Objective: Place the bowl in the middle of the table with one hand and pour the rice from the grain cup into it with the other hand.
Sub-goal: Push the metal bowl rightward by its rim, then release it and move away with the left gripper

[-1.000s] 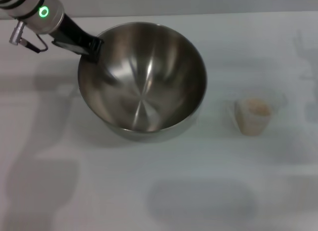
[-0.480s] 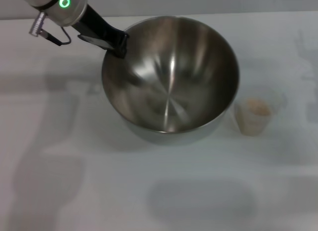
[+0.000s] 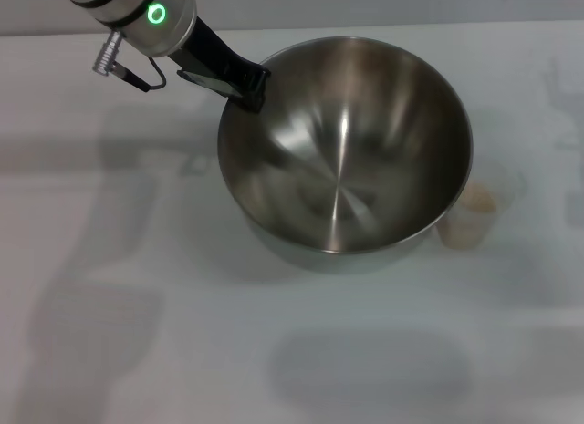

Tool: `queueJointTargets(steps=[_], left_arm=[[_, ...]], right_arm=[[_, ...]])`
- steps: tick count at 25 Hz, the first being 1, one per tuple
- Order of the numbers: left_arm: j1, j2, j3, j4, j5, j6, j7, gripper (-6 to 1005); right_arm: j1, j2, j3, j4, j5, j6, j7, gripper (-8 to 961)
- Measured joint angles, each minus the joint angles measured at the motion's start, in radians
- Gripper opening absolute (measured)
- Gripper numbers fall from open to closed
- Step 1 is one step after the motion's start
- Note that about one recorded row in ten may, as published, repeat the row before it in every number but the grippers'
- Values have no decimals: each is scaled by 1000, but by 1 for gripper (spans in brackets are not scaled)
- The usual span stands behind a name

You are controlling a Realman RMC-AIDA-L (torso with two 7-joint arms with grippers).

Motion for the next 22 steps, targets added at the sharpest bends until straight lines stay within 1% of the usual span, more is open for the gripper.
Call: queueJointTargets(steps=[9, 22], left_arm=[[-2, -1, 32, 73, -15, 75, -1, 50], [5, -2, 38, 139, -15, 139, 5, 59]], right_arm=[[-9, 2, 0, 0, -2, -1, 1, 725], [-12, 3, 0, 0, -4, -1, 1, 725]])
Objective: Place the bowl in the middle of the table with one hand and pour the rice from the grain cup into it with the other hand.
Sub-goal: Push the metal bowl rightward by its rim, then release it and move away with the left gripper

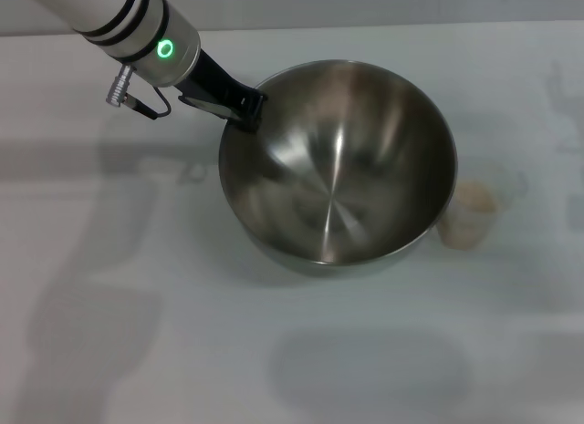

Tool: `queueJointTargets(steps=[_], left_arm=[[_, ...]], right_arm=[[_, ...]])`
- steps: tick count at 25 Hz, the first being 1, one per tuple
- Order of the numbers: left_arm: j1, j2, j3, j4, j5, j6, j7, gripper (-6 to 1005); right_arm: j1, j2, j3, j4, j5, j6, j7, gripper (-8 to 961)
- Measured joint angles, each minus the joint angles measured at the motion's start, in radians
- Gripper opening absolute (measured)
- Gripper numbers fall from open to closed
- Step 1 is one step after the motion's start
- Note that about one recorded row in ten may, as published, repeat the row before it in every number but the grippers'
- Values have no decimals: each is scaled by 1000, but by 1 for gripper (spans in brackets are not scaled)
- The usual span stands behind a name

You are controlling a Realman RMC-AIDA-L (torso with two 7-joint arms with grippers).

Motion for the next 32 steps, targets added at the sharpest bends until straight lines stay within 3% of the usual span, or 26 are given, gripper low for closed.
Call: queueJointTargets(steps=[32], left_arm=[[5, 0, 12, 47, -2, 61, -5, 81]], right_arm=[[0, 1, 0, 0, 0, 0, 0, 725]])
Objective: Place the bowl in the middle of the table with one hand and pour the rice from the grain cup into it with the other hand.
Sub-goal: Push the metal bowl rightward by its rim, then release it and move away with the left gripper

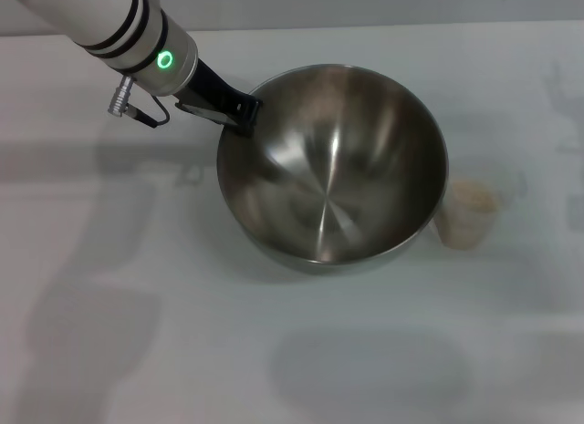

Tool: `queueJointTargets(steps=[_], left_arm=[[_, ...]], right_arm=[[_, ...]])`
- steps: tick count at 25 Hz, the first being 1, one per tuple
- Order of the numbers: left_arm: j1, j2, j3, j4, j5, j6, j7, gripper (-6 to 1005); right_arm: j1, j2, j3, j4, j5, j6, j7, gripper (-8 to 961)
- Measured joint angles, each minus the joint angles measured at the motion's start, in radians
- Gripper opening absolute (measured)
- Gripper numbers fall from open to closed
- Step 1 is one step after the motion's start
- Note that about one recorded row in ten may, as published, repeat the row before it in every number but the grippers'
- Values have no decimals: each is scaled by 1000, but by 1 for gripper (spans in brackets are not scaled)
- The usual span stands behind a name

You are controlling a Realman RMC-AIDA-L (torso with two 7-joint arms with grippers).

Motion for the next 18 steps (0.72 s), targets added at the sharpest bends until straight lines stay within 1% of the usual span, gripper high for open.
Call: queueJointTargets(steps=[18], left_arm=[[14, 3, -3, -7, -29, 23, 6, 87]], right_arm=[[-1, -1, -7, 1, 0, -2, 0, 724]])
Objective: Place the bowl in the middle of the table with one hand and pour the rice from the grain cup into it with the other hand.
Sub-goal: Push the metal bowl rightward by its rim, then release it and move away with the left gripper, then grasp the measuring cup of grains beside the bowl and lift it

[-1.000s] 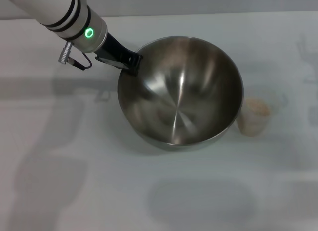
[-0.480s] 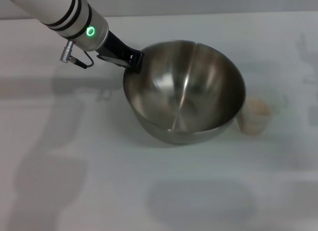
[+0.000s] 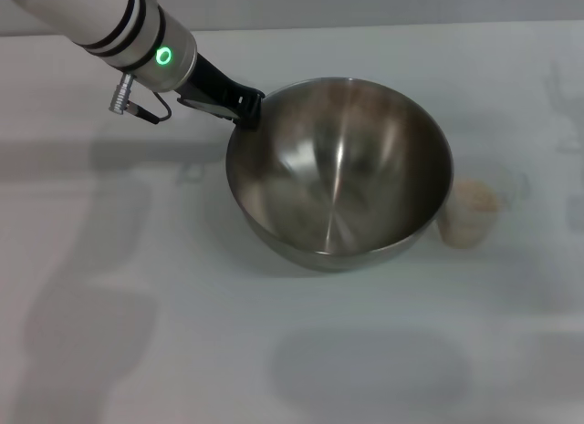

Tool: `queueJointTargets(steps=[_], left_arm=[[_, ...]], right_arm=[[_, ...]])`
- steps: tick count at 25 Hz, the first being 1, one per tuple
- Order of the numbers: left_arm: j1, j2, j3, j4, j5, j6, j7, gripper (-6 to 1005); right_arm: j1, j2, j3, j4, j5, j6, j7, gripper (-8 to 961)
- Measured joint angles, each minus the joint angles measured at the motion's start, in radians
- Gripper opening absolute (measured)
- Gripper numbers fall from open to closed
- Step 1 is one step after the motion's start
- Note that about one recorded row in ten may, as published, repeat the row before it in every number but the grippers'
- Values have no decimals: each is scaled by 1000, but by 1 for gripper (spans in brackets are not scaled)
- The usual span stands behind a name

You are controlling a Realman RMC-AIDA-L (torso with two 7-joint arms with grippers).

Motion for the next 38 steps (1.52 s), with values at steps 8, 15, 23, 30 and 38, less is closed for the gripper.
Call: queueJointTargets(steps=[8, 15, 23, 30, 38], left_arm=[[71, 0, 4, -130, -13, 79, 3, 87], [215, 1, 76, -285, -122, 329, 17, 87], [452, 0, 304, -390, -380, 925, 206, 87], [552, 1, 649, -250, -381, 1734, 212, 88], [552, 1, 786, 44, -178, 2336, -151, 88]], right_arm=[[-1, 0, 0, -1, -1, 0, 0, 726], [-1, 0, 2, -2, -2, 0, 0, 726], [-3, 0, 4, -2, -2, 7, 0, 725], [0, -3, 6, -2, 0, 14, 0, 726], [3, -4, 7, -4, 6, 14, 0, 725]])
